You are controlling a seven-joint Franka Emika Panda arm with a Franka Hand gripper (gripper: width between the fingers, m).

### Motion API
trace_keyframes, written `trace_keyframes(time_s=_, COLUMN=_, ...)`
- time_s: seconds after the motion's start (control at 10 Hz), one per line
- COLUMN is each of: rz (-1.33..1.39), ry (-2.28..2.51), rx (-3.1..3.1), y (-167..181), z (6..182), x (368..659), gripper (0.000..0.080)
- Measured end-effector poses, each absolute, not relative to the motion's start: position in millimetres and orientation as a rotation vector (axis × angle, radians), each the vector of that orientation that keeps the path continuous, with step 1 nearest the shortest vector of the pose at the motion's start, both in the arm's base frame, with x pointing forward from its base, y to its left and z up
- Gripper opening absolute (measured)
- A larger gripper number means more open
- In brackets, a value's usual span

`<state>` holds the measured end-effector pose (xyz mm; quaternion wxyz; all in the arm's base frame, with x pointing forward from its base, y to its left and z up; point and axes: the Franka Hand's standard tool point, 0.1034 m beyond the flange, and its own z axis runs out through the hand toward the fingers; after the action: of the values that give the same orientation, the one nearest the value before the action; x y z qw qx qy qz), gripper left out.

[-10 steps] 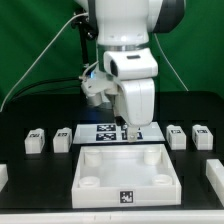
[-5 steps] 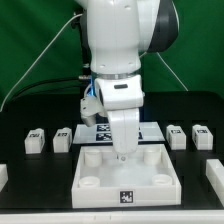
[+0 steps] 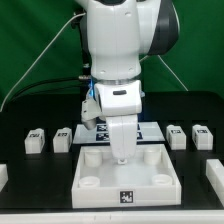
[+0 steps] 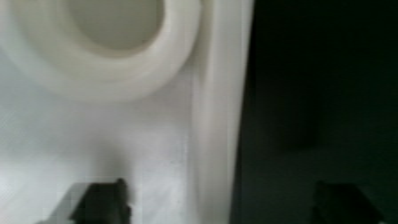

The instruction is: Assemble one leg

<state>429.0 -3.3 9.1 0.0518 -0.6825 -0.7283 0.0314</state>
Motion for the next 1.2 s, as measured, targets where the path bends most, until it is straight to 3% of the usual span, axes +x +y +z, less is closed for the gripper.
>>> trace_keyframes(time_s=0.3, rz=0.096, ry=-2.215, rx=-2.077, y=-3.6, z=9.0, x=429.0, gripper=0.0082)
trace_keyframes(time_s=1.2, rz=0.075, ry=-2.225, rx=-2.089, y=-2.1, z=11.3, x=435.9, gripper=0.0069)
